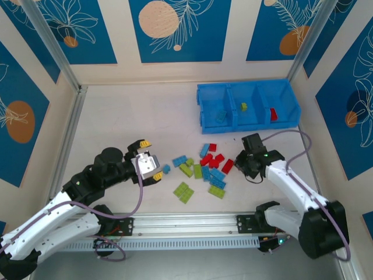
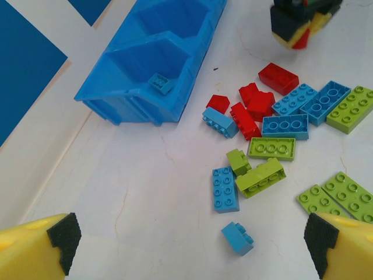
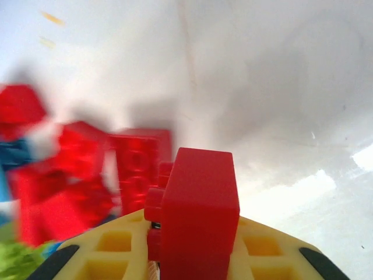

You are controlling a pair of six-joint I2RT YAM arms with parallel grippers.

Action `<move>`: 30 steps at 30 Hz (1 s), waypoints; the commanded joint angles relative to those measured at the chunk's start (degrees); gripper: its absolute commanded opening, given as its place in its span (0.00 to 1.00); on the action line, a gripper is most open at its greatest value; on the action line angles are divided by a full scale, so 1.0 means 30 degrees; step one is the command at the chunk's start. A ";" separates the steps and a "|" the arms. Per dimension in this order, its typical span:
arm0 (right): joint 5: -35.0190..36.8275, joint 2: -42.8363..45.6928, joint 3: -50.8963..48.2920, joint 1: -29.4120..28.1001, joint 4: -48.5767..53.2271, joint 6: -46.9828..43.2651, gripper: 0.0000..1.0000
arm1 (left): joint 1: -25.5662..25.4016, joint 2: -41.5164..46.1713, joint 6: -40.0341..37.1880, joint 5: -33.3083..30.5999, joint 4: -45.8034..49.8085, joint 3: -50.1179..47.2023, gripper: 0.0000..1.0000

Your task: Sort the legos into containers by color

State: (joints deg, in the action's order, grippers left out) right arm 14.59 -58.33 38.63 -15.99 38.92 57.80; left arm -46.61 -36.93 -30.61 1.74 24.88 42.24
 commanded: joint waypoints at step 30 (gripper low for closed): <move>-0.3541 -1.6123 2.0773 1.1210 0.2309 -0.4288 0.59 | 0.0214 -0.0186 -0.0202 0.0658 -0.0128 -0.0134 1.00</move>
State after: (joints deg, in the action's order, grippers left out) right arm 6.81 -115.74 105.60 18.55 45.36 44.91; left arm -46.61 -38.04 -30.61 1.85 24.88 42.02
